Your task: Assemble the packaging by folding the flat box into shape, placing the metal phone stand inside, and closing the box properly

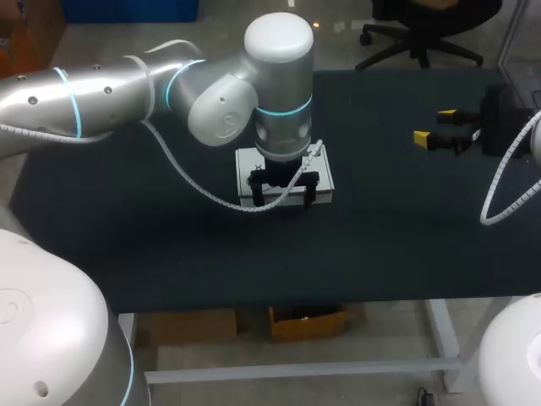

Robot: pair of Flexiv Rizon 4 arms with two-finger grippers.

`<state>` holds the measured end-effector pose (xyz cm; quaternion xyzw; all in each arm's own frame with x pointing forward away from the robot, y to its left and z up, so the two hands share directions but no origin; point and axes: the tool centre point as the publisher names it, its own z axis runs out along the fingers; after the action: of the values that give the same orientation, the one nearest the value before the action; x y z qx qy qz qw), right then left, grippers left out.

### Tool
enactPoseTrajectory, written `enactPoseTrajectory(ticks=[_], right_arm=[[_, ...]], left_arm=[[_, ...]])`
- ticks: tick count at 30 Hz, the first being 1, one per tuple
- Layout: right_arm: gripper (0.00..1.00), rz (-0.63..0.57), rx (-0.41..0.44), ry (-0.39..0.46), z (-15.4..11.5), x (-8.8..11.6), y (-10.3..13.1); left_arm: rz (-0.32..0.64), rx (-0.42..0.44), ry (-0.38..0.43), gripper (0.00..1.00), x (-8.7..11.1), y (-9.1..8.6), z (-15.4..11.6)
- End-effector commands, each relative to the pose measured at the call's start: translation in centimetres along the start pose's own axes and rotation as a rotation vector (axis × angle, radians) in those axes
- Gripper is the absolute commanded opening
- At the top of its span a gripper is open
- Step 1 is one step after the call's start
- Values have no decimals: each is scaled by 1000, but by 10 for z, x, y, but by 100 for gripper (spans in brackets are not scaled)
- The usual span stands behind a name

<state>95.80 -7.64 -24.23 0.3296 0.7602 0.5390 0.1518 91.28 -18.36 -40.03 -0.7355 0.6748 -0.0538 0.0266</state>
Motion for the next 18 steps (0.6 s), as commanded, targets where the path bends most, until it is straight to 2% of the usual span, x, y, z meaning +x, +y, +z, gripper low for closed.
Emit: enactPoseTrajectory(ticks=[1, 18], right_arm=[[100, -1, -5, 4, -1, -1, -1], [100, -1, -5, 4, -1, -1, -1]], left_arm=[[4, -13, -14, 100, 5, -19, 5], [13, 7, -39, 100, 0, -94, 13]])
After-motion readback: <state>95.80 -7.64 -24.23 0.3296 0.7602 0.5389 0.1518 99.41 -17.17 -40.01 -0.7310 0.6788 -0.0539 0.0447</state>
